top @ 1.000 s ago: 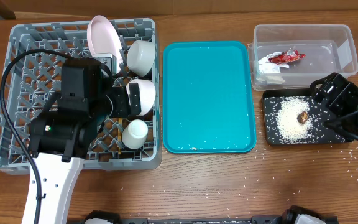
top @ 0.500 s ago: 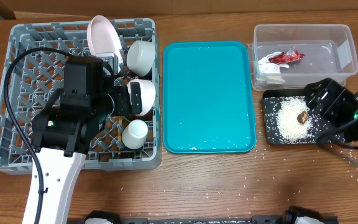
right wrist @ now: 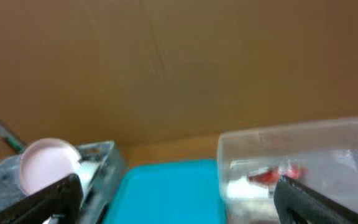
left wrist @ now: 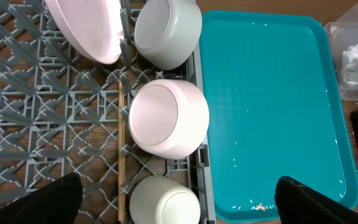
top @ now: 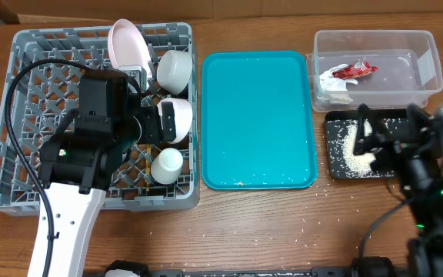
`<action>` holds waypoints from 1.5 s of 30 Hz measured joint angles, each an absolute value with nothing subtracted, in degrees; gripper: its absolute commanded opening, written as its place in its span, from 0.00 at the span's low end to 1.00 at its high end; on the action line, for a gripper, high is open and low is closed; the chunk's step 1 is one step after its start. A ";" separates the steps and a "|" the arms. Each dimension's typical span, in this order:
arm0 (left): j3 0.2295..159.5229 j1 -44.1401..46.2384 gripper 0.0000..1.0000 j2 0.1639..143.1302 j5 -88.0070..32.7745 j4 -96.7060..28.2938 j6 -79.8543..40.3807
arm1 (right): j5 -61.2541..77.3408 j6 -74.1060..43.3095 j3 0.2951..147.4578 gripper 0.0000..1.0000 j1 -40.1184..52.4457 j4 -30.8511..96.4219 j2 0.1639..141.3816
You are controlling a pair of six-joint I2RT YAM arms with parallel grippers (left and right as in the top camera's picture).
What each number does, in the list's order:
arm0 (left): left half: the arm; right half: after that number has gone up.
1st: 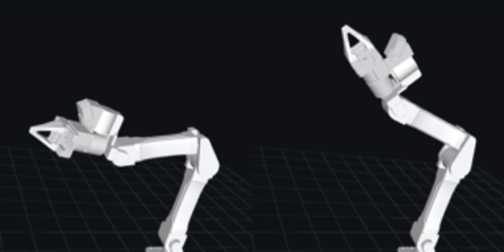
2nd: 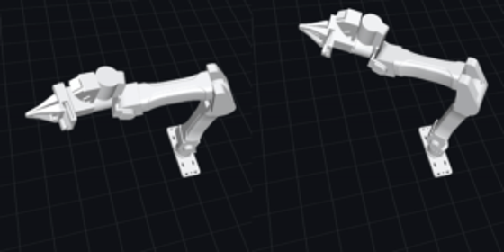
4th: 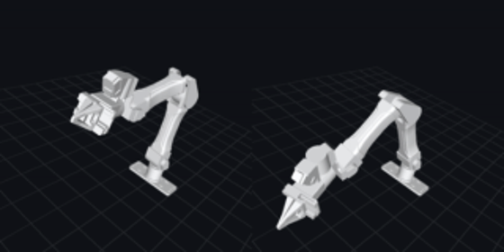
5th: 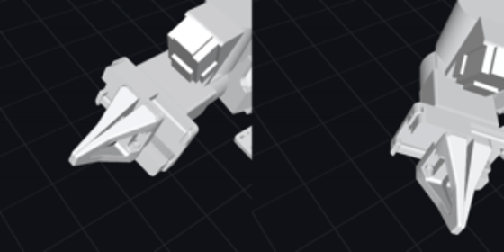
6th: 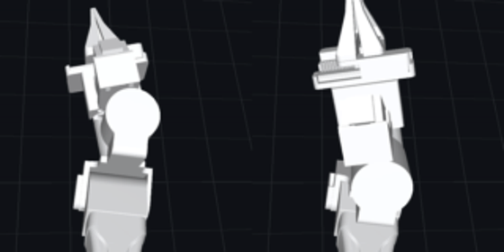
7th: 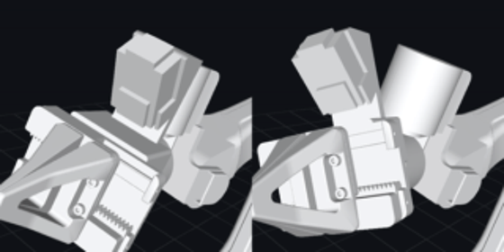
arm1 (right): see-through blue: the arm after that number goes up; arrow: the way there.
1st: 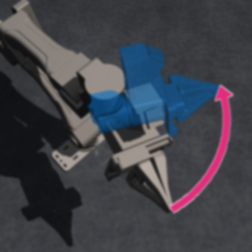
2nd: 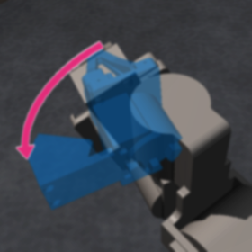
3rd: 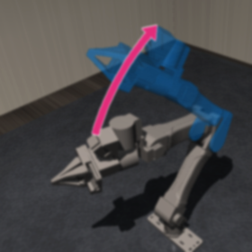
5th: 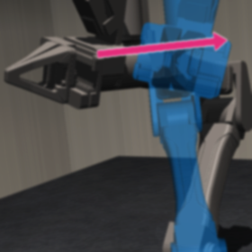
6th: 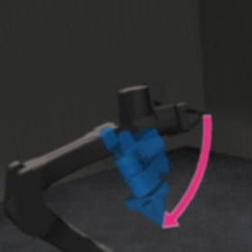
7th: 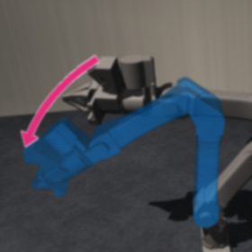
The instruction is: Sort waste into correct bins and load items into the dishwasher
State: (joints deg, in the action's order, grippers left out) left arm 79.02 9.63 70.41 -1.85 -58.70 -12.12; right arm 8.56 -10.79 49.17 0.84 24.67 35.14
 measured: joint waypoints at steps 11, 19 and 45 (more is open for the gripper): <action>79.02 9.65 1.00 70.41 -1.98 -58.72 -12.12 | 7.77 -8.97 12.73 1.00 3.55 -2.87 15.25; 79.02 9.65 1.00 70.41 -1.98 -58.72 -12.12 | 5.78 -8.91 1.96 1.00 4.60 -4.69 5.04; 79.02 9.65 1.00 70.41 -1.98 -58.72 -12.12 | 5.52 -8.95 1.06 1.00 4.91 4.51 0.62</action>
State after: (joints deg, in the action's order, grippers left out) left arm 79.02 9.65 70.41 -1.98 -58.72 -12.12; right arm 5.52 -8.95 1.06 4.91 4.51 0.62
